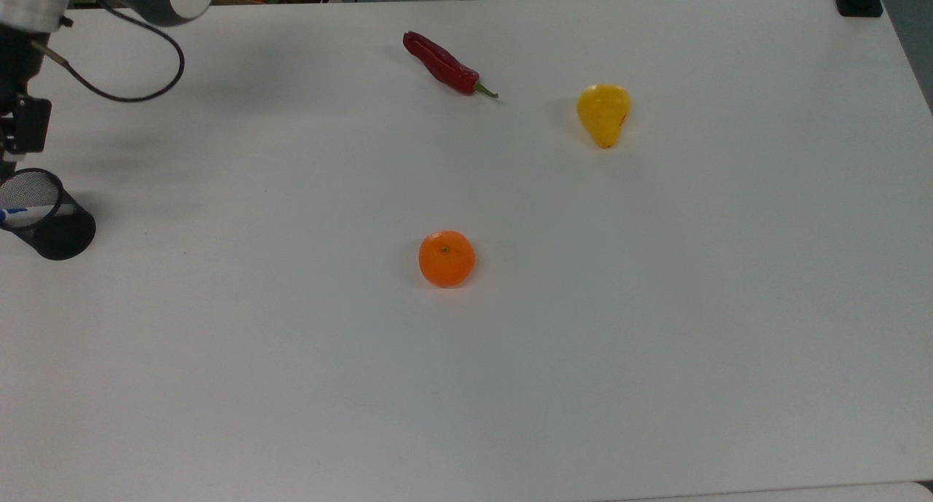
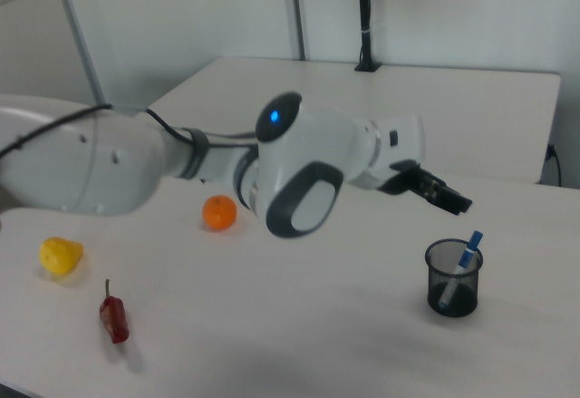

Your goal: Place marker

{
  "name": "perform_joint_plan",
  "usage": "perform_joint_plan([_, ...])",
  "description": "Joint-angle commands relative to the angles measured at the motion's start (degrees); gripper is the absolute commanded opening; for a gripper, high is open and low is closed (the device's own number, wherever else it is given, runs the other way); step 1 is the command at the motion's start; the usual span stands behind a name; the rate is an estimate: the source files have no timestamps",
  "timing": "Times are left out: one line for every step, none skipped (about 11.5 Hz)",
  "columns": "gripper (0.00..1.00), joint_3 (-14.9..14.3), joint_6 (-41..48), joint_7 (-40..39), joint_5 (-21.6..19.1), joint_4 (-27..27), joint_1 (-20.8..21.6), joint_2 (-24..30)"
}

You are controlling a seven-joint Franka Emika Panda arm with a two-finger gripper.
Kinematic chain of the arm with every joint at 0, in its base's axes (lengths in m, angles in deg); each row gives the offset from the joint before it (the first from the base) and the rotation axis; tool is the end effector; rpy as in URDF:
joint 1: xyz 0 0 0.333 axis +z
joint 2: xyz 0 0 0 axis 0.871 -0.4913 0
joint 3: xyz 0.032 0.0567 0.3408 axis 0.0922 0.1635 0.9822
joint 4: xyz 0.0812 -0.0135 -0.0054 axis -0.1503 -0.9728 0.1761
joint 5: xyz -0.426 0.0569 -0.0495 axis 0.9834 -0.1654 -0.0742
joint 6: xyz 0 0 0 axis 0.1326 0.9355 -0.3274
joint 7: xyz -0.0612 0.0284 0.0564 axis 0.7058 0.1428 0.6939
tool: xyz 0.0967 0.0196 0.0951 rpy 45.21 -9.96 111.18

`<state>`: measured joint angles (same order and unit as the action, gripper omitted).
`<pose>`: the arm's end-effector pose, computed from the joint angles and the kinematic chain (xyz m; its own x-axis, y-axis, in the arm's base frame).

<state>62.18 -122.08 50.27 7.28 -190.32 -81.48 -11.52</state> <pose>0.6824 -0.3570 0.4426 0.5521 -0.3058 0.7757 -0.4933 -0.8698 0.0083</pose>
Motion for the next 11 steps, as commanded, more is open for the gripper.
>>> perform_joint_plan([1.00, 0.5, 23.7, 3.4, -1.4, -2.5, 3.3, 12.2])
perform_joint_plan([1.00, 0.5, 31.7, 4.3, -1.4, -2.5, 5.2, 15.5])
perform_joint_plan([1.00, 0.7, 40.1, 6.0, -1.4, -2.0, 7.6, 18.4])
perform_joint_plan([1.00, 1.0, 49.0, 9.0, -1.4, -0.3, 9.6, 20.3])
perform_joint_plan([1.00, 3.2, 60.8, 12.7, -1.4, 3.7, 10.6, 21.2])
perform_joint_plan([1.00, 4.7, 65.9, 13.3, -1.4, 5.7, 10.5, 21.6])
perform_joint_plan([1.00, 6.4, 71.8, 13.3, -1.5, 8.0, 10.6, 22.2])
perform_joint_plan([1.00, 8.5, 75.5, 13.3, -2.1, 9.1, 10.6, 22.9])
perform_joint_plan([1.00, 9.9, 76.8, 13.2, -2.9, 9.3, 10.6, 23.7])
perform_joint_plan([1.00, 11.4, 77.7, 12.8, -3.2, 9.4, 10.7, 24.2])
perform_joint_plan([1.00, 13.5, 78.5, 12.3, -3.2, 9.6, 10.6, 24.2])
